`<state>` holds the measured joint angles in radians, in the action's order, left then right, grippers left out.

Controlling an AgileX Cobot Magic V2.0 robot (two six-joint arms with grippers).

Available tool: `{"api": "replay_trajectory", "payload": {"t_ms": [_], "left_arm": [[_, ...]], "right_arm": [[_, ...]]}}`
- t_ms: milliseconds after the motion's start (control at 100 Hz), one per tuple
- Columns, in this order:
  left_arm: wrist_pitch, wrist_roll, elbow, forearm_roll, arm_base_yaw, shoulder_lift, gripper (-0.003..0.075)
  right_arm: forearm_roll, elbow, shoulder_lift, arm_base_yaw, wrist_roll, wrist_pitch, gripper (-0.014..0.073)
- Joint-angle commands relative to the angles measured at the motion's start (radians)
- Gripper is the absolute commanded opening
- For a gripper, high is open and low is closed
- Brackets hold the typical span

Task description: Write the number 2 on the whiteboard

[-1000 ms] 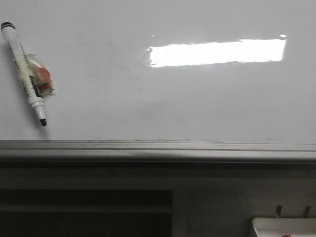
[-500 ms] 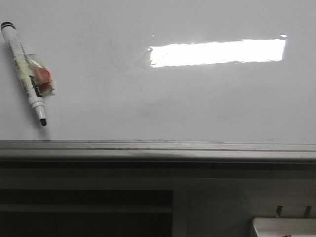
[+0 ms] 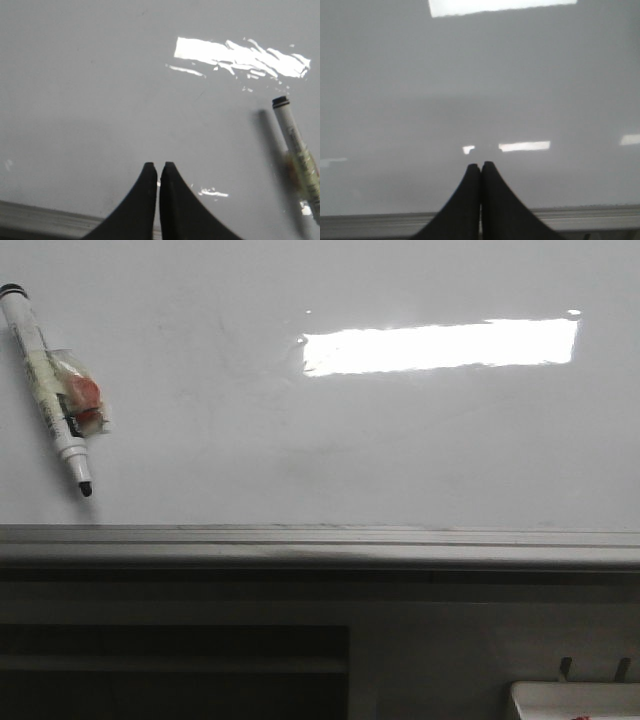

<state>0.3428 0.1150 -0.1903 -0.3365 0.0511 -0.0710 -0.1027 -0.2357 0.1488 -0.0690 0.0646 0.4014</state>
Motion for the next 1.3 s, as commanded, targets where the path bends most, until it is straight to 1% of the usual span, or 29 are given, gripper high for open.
{"api": "replay_trajectory", "payload": {"t_ms": [0, 80, 190, 230, 280, 350, 380, 410, 450, 480, 590, 730, 930, 1010, 1050, 1160, 1290], "left_arm": [[-0.056, -0.006, -0.087, -0.005, 0.001, -0.054, -0.002], [-0.116, -0.006, -0.097, -0.003, 0.003, -0.078, -0.002], [-0.14, -0.006, -0.097, -0.025, 0.003, -0.099, -0.0017], [-0.14, -0.006, -0.097, -0.048, 0.001, -0.106, 0.0007], [-0.156, -0.006, -0.097, -0.069, 0.001, -0.113, 0.0069], [-0.198, -0.006, -0.097, -0.071, 0.001, -0.113, 0.0193], [-0.228, -0.006, -0.091, -0.071, 0.001, -0.117, 0.0255], [-0.281, -0.006, -0.081, -0.076, 0.001, -0.121, 0.0297], [-0.316, -0.006, -0.075, -0.103, 0.001, -0.13, 0.034], [-0.327, -0.006, -0.075, -0.117, -0.001, -0.136, 0.0353], [-0.308, -0.004, -0.091, -0.133, -0.022, -0.162, 0.0347], [-0.313, 0.015, -0.111, -0.133, -0.092, -0.21, 0.0347], [-0.406, 0.015, -0.111, -0.133, -0.252, -0.305, 0.0347], [-0.481, 0.015, -0.099, -0.052, -0.317, -0.367, 0.0347], [-0.529, 0.015, -0.097, -0.025, -0.35, -0.395, 0.0347], [-0.631, 0.015, -0.097, -0.02, -0.446, -0.489, 0.0347], [-0.677, 0.004, -0.097, -0.023, -0.56, -0.604, 0.0347]], "right_arm": [[-0.059, -0.061, 0.059, -0.001, 0.003, -0.058, -0.006], [-0.059, -0.06, 0.076, -0.001, 0.003, -0.064, -0.006], [-0.059, -0.06, 0.078, -0.001, 0.003, -0.064, -0.006], [-0.059, -0.06, 0.078, -0.001, 0.003, -0.061, -0.006], [-0.059, -0.06, 0.078, -0.001, 0.003, -0.061, -0.006], [-0.059, -0.06, 0.078, -0.001, 0.003, -0.061, -0.006], [-0.059, -0.06, 0.078, -0.001, 0.003, -0.061, -0.006], [-0.059, -0.06, 0.078, -0.001, 0.003, -0.061, -0.006], [-0.059, -0.06, 0.078, -0.001, 0.003, -0.061, -0.006], [-0.059, -0.06, 0.078, -0.001, 0.003, -0.063, -0.006], [-0.059, -0.06, 0.078, -0.001, 0.003, -0.066, -0.006], [-0.059, -0.06, 0.078, -0.001, 0.003, -0.066, -0.006], [-0.059, -0.06, 0.078, -0.001, 0.003, -0.08, -0.006], [-0.059, -0.06, 0.078, 0.0, 0.003, -0.08, -0.006], [-0.059, -0.06, 0.078, 0.011, 0.003, -0.08, -0.006], [-0.059, -0.06, 0.078, 0.063, 0.003, -0.085, -0.006], [-0.059, -0.06, 0.078, 0.093, 0.003, -0.087, -0.006]]}}
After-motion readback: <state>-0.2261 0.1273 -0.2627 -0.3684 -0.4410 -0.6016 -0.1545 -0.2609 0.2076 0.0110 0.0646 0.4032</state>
